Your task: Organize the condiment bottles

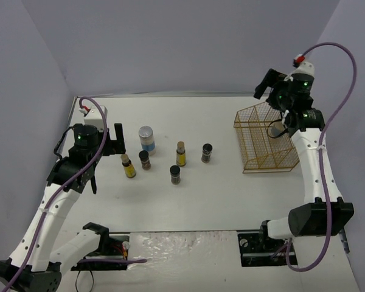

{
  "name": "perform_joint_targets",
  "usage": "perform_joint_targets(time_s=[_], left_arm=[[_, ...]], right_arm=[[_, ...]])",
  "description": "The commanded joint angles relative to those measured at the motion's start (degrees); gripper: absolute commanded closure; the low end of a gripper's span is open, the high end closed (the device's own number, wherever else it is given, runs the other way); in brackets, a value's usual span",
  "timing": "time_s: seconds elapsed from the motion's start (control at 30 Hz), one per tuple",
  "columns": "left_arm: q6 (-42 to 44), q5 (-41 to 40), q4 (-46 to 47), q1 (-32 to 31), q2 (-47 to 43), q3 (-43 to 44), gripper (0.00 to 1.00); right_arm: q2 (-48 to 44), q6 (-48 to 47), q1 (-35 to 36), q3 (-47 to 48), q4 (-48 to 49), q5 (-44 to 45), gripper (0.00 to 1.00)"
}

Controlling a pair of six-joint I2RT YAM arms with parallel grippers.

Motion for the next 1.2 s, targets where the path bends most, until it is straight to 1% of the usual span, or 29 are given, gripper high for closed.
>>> perform_joint_targets(time_s=[0.0,0.1,0.2,0.27,0.33,0.57,0.77,1.17], left_arm=[[-1.25,-1.39,3.19,1.13,-0.17,1.11,0.03],[-1.54,-1.96,3.12,1.7,-0.59,1.11,0.03],[-1.68,-2.04,3.12,2.05,-0.69,1.11,0.03],[-1.73,-1.76,3.2,2.39,-0.54,1.11,0.03],[-1.77,-1.58,3.23,2.56,-0.56,1.11,0.03],[-1.69,-1.41,3.64,3.05,-0.55,0.84,0.03],[-1.65,-1.22,3.73,3.19,-0.6,0.84,0.03],[-1.67,-0.97,3.73,3.25,-0.72,0.76,0.03]], right_arm=[[3.65,-12.91,12.11,2.21,6.17,-11.5,0.0],[7.7,-15.84,18.6,3.56,8.16,-14.34,0.0],[11.54,-18.83,23.16,4.21,11.39,-16.22,0.0],[14.88,-20.54,27.21,5.42,14.76,-16.48,0.0],[18.61,-21.91,30.29,7.1,16.07,-16.45,0.0],[29.41,-24.79,37.9,12.79,18.3,-16.89,0.0],[35.8,-26.0,41.69,17.45,18.97,-15.71,0.0],[43.07,-25.78,43.89,21.75,18.9,-12.2,0.0]])
